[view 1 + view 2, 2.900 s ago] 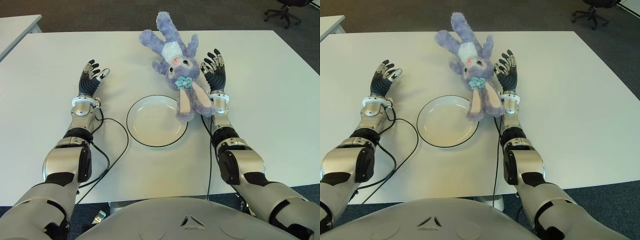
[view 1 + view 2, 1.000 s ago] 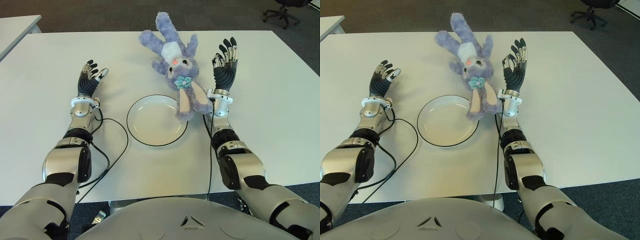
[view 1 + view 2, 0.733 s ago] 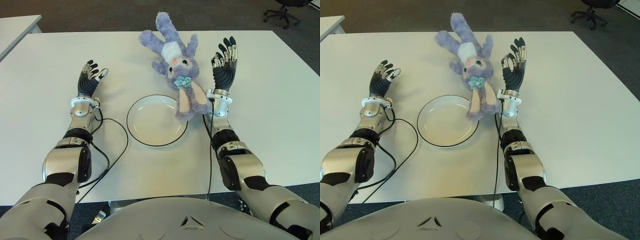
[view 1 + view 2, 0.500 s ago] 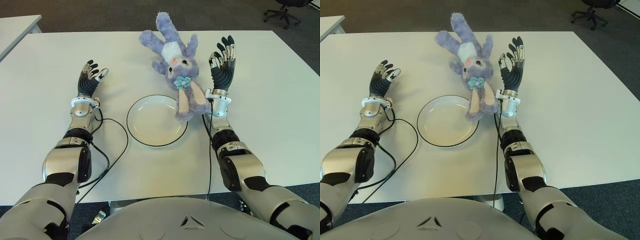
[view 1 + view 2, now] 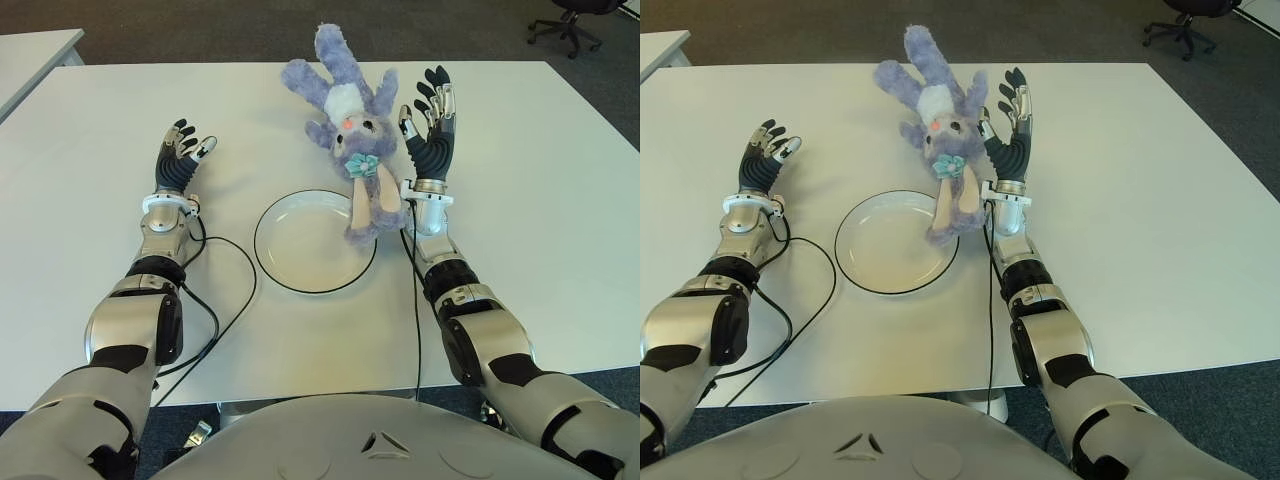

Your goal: Put the doll into the plate.

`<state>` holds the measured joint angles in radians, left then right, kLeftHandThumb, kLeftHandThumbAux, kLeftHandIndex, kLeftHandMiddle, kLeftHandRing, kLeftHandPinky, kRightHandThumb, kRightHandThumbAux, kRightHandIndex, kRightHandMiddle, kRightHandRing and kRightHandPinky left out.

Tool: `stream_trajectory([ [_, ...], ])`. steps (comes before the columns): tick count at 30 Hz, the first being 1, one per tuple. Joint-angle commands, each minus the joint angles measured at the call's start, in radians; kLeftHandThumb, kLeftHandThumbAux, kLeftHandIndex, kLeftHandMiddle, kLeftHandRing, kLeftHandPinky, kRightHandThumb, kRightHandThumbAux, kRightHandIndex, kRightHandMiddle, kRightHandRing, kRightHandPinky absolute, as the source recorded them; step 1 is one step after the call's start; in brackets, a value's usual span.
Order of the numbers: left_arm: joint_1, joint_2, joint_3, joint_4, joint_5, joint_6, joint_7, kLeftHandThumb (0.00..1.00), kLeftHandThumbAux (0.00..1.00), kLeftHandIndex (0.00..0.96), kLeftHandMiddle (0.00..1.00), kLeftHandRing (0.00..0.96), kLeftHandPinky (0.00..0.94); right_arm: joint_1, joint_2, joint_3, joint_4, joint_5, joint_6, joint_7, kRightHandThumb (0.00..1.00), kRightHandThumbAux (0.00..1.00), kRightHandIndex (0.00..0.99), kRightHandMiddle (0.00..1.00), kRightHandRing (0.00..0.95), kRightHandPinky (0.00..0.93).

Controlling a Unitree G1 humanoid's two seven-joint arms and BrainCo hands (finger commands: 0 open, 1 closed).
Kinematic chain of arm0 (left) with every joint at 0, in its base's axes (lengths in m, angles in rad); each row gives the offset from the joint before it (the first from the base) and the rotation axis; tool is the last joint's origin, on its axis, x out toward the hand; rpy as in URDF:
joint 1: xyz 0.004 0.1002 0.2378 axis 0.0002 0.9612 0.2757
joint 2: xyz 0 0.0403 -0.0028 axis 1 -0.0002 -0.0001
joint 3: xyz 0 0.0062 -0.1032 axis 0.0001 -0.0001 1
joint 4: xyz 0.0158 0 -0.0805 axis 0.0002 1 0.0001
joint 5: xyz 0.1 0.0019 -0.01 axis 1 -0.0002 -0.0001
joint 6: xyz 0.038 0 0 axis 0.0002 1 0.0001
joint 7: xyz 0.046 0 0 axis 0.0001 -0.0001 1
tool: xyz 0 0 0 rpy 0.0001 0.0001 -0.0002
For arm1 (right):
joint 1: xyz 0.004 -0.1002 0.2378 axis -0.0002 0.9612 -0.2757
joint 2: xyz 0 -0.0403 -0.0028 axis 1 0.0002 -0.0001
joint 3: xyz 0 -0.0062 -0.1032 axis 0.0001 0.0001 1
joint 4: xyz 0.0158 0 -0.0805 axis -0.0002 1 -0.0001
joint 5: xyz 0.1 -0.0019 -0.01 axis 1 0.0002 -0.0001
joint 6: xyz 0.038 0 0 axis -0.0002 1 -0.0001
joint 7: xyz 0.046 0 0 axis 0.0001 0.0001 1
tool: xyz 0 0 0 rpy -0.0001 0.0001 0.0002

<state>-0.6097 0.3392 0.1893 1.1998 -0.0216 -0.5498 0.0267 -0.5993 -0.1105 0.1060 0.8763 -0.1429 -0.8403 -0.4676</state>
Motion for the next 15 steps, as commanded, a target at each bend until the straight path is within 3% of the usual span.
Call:
stream_trajectory([
  [1,0.108,-0.020,0.010,0.039,-0.013,0.029,-0.045,0.000,0.535,0.000,0.136,0.132,0.085,0.584,-0.001,0.136,0.259,-0.187,-0.024,-0.081,0.534,0.657,0.045,0.132,0.139,0.175],
  [15,0.105,-0.021,0.015,0.039,-0.020,0.023,-0.057,0.000,0.539,0.000,0.142,0.140,0.117,0.591,-0.020,0.194,0.262,-0.284,-0.032,-0.264,0.513,0.648,0.033,0.119,0.121,0.140],
])
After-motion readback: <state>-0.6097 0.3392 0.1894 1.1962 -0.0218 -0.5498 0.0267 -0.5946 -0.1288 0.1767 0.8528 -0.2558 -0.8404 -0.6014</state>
